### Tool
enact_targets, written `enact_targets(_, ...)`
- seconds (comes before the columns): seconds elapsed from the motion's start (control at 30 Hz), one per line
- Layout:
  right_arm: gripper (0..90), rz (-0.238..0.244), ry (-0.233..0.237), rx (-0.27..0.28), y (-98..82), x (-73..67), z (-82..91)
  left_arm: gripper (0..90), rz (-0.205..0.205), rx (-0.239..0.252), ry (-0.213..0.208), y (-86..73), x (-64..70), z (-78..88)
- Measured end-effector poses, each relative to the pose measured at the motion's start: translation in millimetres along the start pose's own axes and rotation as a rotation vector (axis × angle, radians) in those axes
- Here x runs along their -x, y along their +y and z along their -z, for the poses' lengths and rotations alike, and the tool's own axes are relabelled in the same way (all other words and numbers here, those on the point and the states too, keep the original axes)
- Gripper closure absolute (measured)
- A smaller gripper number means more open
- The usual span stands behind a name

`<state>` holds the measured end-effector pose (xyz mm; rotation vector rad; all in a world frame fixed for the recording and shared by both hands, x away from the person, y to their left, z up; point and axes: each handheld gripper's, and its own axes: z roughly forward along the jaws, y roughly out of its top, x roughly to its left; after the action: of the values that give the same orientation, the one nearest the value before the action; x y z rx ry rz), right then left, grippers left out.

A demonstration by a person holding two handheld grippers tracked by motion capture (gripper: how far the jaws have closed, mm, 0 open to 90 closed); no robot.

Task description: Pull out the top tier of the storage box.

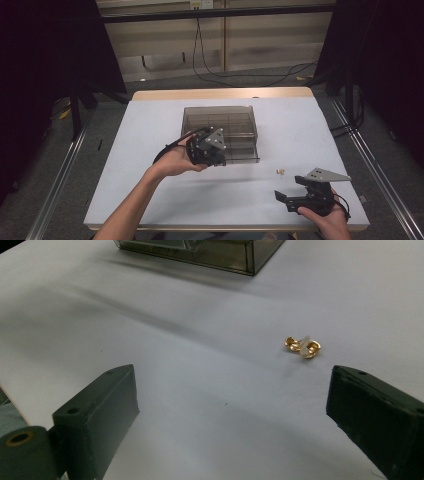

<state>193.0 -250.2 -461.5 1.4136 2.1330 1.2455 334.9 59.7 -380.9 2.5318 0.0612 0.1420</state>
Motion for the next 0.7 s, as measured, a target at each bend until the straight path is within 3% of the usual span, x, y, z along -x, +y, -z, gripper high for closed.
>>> enact_targets(0.57,6.0,-0.005,-0.002,-0.005,0.2,0.8,-1.3,86.4,0.004,-0.003,-0.003,-0.5,3.1,0.3)
enact_targets(0.7,5.9,-0.006,-0.003,-0.005,0.2,0.8,-1.6,86.6,-0.011,-0.005,0.007,0.0,6.7,-0.6)
